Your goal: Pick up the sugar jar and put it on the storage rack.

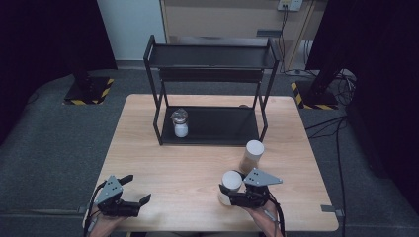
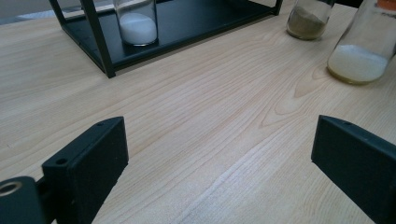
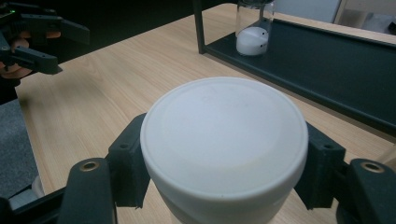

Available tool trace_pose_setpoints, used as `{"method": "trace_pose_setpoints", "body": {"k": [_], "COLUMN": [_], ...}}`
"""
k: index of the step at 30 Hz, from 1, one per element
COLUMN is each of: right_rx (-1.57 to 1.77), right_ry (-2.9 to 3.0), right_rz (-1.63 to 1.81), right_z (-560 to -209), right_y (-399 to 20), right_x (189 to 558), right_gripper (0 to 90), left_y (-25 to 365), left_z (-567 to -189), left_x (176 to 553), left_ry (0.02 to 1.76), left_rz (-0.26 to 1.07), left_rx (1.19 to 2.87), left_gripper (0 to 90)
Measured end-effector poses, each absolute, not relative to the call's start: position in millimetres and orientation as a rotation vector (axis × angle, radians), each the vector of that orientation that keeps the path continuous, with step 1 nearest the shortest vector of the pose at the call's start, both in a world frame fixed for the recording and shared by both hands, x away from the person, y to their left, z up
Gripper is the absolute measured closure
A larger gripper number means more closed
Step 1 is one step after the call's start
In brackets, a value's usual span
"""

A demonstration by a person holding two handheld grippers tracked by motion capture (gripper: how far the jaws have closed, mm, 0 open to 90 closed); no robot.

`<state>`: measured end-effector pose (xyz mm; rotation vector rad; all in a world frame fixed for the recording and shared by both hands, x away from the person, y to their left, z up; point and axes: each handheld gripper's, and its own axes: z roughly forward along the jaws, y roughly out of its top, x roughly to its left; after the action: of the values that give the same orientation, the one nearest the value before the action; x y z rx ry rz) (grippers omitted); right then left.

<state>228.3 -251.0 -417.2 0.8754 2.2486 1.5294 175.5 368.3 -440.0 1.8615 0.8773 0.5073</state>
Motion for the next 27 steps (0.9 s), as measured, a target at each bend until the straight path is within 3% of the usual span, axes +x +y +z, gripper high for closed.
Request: {"method": "trace_pose_setpoints", "body": {"k": [27], "right_rx": [0.805], "right_ry": [2.319], "right_rz": [1.54], "right_z": [-399], "right_y": [-217], "right_x": [244], "right_gripper": [32.8], "left_y": [367], "left_z": [-440], "left_x": [175], "left_ry": [0.877], "left_rz": [0.51], "left_rx": [1.867], "left_gripper": [2.8]}}
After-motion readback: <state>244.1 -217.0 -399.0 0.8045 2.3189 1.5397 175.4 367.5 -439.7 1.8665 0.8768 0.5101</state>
